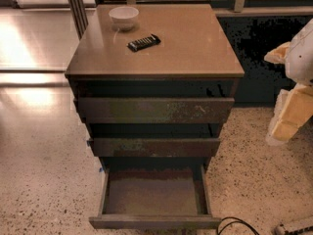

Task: Close bottom drawer

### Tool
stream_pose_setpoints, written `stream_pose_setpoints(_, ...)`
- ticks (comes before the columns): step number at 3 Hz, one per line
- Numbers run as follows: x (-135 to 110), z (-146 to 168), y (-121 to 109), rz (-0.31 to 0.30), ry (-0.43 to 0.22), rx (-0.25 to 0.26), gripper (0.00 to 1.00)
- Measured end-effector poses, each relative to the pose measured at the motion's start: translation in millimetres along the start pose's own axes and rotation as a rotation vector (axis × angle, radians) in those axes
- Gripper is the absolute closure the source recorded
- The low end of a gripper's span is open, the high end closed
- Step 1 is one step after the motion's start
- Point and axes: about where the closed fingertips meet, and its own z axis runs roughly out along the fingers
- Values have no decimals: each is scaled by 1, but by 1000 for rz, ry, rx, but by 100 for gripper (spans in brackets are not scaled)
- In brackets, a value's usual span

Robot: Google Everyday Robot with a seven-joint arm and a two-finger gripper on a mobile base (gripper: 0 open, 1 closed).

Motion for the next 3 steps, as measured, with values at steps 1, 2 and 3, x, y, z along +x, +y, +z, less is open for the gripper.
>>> stream_pose_setpoints(1, 14, 38, 16, 18, -51, -44, 0)
stream_pose_setpoints(2, 35, 80, 34, 37, -62, -79, 0)
stream_pose_setpoints(3, 60, 125, 61, 43, -42, -98, 0)
